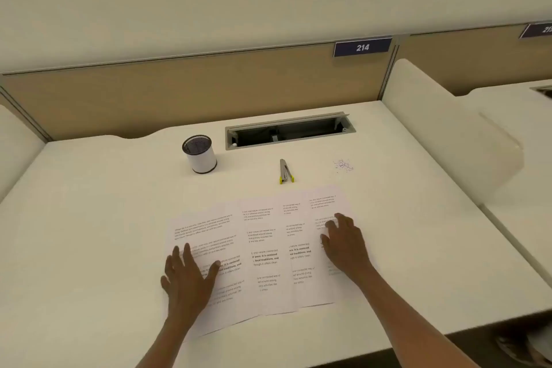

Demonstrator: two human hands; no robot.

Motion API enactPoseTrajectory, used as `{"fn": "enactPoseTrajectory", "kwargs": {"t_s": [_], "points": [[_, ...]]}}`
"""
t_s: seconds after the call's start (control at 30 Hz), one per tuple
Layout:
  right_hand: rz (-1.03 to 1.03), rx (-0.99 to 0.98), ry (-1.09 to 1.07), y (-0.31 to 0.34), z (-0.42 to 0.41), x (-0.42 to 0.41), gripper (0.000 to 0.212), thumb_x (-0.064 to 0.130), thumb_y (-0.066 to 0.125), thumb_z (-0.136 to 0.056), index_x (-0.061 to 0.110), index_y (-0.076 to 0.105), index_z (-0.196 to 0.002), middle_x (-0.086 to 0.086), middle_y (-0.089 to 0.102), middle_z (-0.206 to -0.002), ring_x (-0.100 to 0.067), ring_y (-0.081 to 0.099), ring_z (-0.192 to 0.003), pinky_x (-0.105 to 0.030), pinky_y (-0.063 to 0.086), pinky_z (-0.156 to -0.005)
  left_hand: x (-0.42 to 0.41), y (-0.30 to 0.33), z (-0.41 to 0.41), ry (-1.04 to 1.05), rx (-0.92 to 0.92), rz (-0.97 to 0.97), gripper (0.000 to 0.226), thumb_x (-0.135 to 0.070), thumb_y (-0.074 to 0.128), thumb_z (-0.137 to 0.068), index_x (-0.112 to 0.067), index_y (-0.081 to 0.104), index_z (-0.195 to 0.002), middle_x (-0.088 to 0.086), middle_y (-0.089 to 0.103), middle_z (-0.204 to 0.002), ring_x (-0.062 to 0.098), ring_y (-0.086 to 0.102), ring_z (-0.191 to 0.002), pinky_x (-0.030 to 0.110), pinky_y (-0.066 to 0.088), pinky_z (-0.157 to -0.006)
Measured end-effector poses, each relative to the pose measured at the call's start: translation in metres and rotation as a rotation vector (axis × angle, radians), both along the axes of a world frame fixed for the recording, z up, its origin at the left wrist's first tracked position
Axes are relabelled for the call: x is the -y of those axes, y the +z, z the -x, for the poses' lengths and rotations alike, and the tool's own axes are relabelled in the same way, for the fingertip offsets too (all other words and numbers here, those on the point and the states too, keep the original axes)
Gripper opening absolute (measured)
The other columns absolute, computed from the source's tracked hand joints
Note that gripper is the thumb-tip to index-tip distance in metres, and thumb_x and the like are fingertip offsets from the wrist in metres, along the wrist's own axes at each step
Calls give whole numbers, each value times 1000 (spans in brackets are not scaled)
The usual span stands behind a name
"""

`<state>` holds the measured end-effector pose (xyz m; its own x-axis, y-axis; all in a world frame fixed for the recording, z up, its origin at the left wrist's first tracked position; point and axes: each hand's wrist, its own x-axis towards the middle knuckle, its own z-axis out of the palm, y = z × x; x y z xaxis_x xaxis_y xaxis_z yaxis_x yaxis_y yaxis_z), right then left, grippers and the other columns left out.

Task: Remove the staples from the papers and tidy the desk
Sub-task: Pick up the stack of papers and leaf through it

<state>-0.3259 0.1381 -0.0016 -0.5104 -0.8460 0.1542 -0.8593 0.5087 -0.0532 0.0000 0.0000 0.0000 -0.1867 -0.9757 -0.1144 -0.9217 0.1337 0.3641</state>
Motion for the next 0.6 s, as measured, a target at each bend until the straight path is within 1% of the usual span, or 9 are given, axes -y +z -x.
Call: {"fn": "enactPoseTrajectory", "kwargs": {"t_s": [0.07,0.13,0.2,0.27,0.37,0.43,0.6], "points": [[20,13,-106,7,4,-1,30,27,77,-72,6,67,-91,-19,63,-109,-35,61,-93,-41,53,-63,0,4,0,42,-39,-3,94,-56,66,-87,-6,25,-155,21,24,-161,42,19,-148,66,24,-114],[2,24,-222,12,6,-5,37,31,74,-75,3,65,-97,-24,59,-113,-39,58,-96,-44,52,-68,2,4,-3,56,-20,5,98,-60,68,-83,-5,27,-154,22,26,-160,43,20,-148,66,24,-113],[-35,68,-326,15,7,-5,45,41,67,-81,3,60,-104,-26,54,-119,-40,53,-102,-45,49,-76,1,2,-4,65,11,-13,105,-67,66,-79,-7,25,-155,21,24,-161,41,18,-149,65,23,-113],[-68,90,-392,17,7,-5,48,49,59,-84,6,55,-105,-21,53,-114,-37,50,-101,-43,45,-78,2,1,-4,81,32,-32,109,-75,64,-76,-10,26,-155,18,23,-162,39,15,-150,64,22,-114],[-114,144,-405,17,2,-2,49,55,50,-87,9,51,-105,-15,51,-109,-34,49,-102,-41,43,-79,0,3,0,90,60,-30,107,-81,59,-73,-14,33,-153,16,24,-162,37,15,-149,62,21,-114],[-122,156,-379,16,-2,0,50,55,50,-87,9,51,-107,-14,50,-109,-33,48,-102,-41,43,-79,-2,2,4,82,80,-19,104,-82,57,-74,-15,37,-151,15,24,-161,36,17,-148,60,21,-114],[-141,195,-323,18,-16,7,51,55,50,-87,10,48,-113,-13,48,-113,-31,45,-104,-40,42,-81,-6,5,17,45,112,30,103,-84,58,-71,-14,46,-145,16,32,-156,38,30,-140,56,31,-107]]}}
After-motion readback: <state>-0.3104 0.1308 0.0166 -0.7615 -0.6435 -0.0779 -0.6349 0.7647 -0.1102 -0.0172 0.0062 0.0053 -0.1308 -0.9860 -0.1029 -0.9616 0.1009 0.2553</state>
